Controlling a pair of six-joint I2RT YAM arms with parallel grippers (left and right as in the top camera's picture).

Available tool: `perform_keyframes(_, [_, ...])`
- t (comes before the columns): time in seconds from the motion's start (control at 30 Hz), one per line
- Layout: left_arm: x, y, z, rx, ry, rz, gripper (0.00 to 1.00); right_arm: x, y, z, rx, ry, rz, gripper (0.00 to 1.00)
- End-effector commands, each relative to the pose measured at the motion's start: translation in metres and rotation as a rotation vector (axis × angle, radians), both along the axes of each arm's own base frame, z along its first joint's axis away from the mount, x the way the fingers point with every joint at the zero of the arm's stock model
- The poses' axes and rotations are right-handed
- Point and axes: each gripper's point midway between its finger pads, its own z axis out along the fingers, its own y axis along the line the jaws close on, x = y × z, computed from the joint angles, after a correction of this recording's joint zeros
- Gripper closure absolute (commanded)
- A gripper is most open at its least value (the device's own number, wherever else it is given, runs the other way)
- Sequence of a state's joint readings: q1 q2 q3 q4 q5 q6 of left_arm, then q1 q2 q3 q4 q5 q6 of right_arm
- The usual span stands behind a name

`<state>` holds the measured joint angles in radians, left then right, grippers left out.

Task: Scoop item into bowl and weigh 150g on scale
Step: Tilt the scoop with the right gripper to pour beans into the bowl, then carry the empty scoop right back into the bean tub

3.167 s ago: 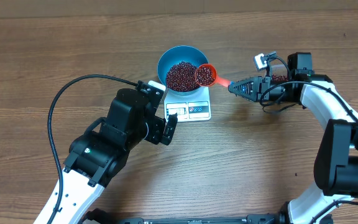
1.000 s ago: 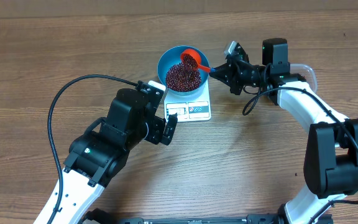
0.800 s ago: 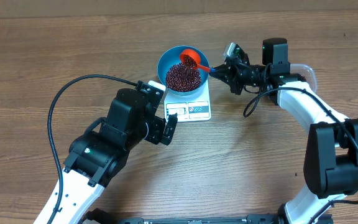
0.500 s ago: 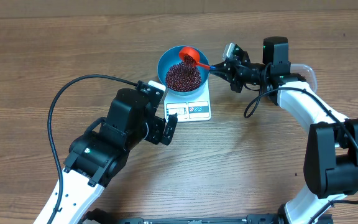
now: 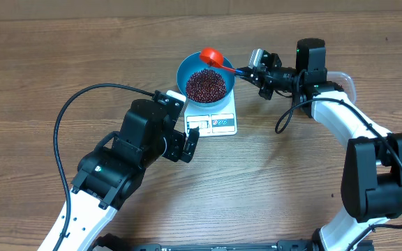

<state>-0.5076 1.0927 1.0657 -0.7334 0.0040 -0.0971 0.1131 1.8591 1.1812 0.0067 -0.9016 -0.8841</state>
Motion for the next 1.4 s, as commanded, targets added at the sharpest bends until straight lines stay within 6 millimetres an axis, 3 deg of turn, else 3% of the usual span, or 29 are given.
perform_keyframes(0.0, [0.001,0.003,-0.003,0.012,0.000,0.007,0.01,-0.002,0.003,-0.002,-0.002,-0.006,0.017,0.96])
perform_keyframes(0.13, [0.001,0.003,-0.003,0.013,0.000,0.007,0.00,-0.008,0.007,0.004,0.043,0.029,0.042,0.96])
perform_keyframes(0.27, [0.001,0.003,-0.003,0.012,0.000,0.007,0.00,-0.011,0.002,0.029,0.140,0.131,0.019,0.96])
perform_keyframes(0.53, [0.001,0.003,-0.003,0.012,0.000,0.007,0.01,-0.022,-0.041,0.065,0.184,0.236,-0.110,0.96])
perform_keyframes(0.7, [0.001,0.003,-0.003,0.012,0.000,0.007,0.00,-0.041,-0.083,0.078,0.196,0.354,-0.243,0.96])
perform_keyframes(0.93, [0.001,0.003,-0.003,0.013,0.000,0.007,0.01,-0.048,-0.173,0.081,0.250,0.539,-0.668,0.96])
perform_keyframes(0.97, [0.001,0.003,-0.003,0.012,0.000,0.007,0.00,-0.051,-0.193,0.082,0.277,0.564,-0.745,0.96])
perform_keyframes(1.13, [0.001,0.003,-0.003,0.012,0.000,0.007,0.00,-0.059,-0.246,0.056,0.239,0.654,-1.022,0.96])
perform_keyframes(1.23, [0.001,0.003,-0.003,0.012,0.000,0.007,0.00,-0.065,-0.255,0.043,0.196,0.692,-1.087,0.96])
perform_keyframes(1.37, [0.001,0.003,-0.003,0.012,0.000,0.007,0.00,-0.066,-0.251,0.033,0.179,0.731,-1.085,0.96])
